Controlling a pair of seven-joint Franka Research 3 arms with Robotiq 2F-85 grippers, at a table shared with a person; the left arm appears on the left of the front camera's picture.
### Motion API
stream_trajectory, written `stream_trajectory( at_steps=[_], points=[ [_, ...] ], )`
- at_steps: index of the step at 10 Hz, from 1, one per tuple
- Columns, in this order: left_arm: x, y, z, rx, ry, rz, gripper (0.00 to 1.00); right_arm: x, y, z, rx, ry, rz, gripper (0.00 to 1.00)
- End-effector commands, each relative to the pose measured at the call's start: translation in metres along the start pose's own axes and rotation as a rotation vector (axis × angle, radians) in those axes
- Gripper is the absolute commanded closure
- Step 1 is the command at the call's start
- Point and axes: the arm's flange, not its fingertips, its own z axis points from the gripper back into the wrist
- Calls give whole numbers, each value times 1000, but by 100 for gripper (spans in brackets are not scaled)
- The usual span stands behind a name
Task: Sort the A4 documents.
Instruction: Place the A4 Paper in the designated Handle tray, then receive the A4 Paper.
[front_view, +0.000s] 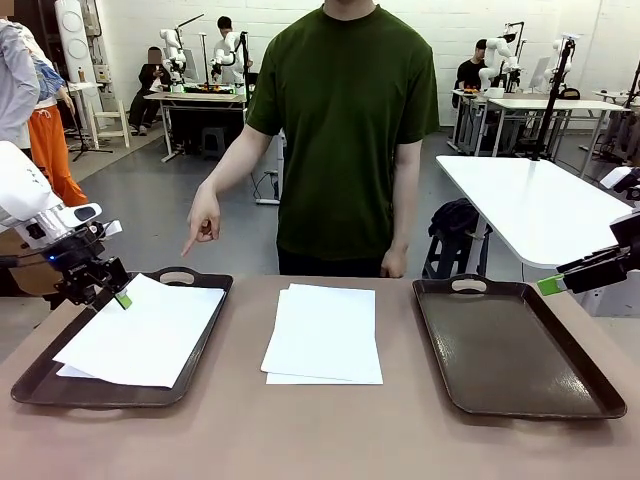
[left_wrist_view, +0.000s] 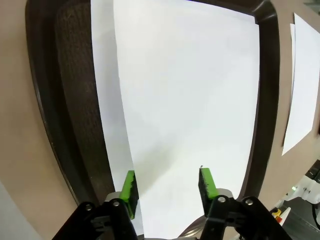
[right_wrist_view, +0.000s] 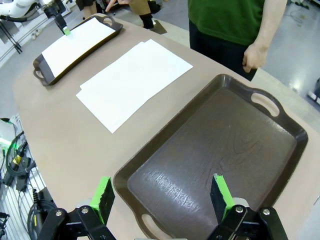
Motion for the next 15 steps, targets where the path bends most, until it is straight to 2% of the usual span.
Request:
stream_trajectory(
  at_steps=[1, 2, 3, 4, 6, 7, 8, 9, 15],
  points=[
    [-7, -6, 2, 40, -2, 19, 32, 1, -3, -4, 20, -25, 8, 0],
    [-7, -6, 3, 29, -4, 23, 0, 1, -3, -4, 20, -25, 8, 0],
    [-8, -6, 4, 34, -5, 23, 12, 1, -3, -4, 20, -25, 8, 0],
    [-9, -5, 4, 38, -7, 23, 0, 1, -3, -4, 20, -25, 8, 0],
    [-13, -5, 8, 50, -18, 32, 0, 1, -3, -4, 20, -25, 8, 0],
    [-14, -6, 9, 2, -30, 91, 0, 1, -3, -4, 20, -25, 8, 0],
    [-14, -10, 6, -182, -45, 117, 0, 1, -3, -4, 20, -25, 8, 0],
    [-7, -1, 7, 13, -15, 27, 0, 1, -3, -4, 20, -25, 8, 0],
    [-7, -1, 7, 13, -15, 27, 0, 1, -3, -4, 20, -25, 8, 0]
  ],
)
